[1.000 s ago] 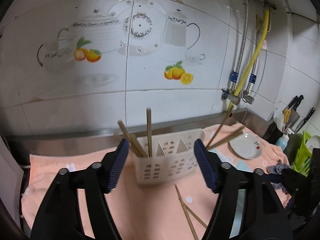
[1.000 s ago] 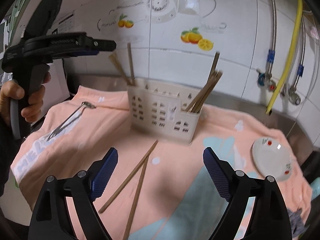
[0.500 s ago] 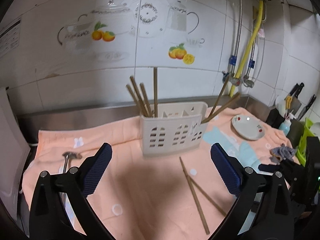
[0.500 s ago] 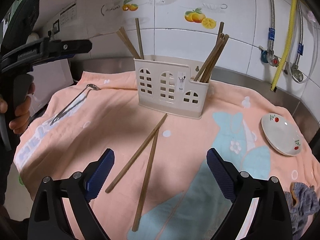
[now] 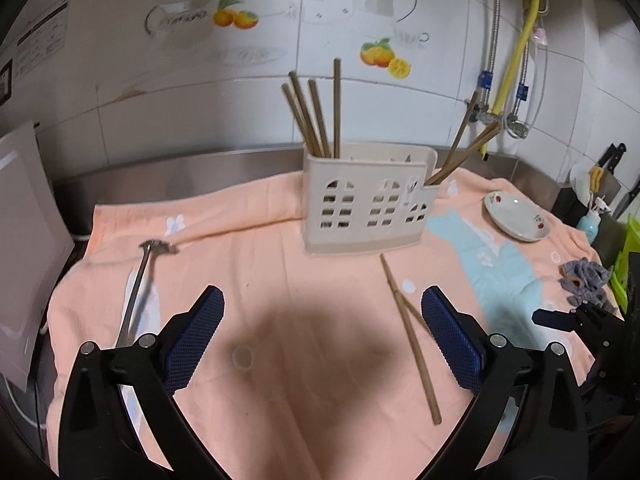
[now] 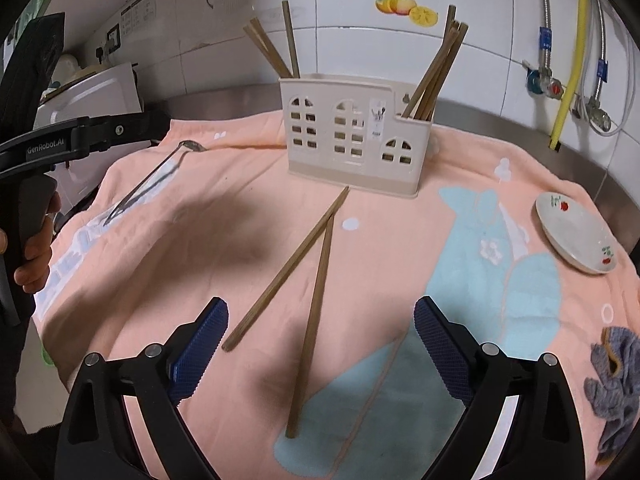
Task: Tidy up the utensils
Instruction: 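Move both open grippers back toward the last two chopsticks on the towel, then close the right gripper on a wooden chopstick while the left gripper approaches the other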
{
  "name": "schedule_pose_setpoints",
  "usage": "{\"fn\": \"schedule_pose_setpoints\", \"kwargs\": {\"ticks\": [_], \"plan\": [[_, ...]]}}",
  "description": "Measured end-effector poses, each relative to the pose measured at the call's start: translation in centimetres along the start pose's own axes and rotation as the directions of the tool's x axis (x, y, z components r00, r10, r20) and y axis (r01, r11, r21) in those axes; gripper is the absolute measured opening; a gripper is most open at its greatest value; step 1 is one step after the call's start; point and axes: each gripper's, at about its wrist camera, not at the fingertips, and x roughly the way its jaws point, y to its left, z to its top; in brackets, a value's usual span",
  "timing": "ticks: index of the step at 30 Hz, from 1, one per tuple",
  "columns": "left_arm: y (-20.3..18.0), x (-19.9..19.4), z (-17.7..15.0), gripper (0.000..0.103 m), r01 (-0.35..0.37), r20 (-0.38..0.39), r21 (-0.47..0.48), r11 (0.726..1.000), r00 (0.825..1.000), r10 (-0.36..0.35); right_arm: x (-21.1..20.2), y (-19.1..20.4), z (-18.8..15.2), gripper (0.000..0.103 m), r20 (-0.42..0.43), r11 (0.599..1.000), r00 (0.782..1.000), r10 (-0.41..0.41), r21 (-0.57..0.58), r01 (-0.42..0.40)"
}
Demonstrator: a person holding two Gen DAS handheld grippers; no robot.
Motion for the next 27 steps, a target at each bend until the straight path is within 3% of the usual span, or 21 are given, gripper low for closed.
{"fn": "schedule_pose_setpoints", "kwargs": {"ticks": [14,20,27], "plan": [[2.2,0.2,-3.5,0.098,-0.085,-0.061,-0.068,0.994,0.995,0.081,1.3,0.0,-2.5,0.091,-0.056,0.999,0.998,0.015,0.053,-0.012],[2.6,-0.1,-4.4,0.098,-0.086,-0.072,-0.082,0.993,0.994,0.08,1.9,-0.1,-3.0,0.09,-0.071,0.996,0.997,0.024,0.083,-0.018],[2.7,-0.2,-5.0,0.098,-0.084,-0.076,-0.09,0.992,0.994,0.077,2.9,-0.2,-3.3,0.066,-0.096,0.992,0.994,0.05,0.116,-0.039]]}}
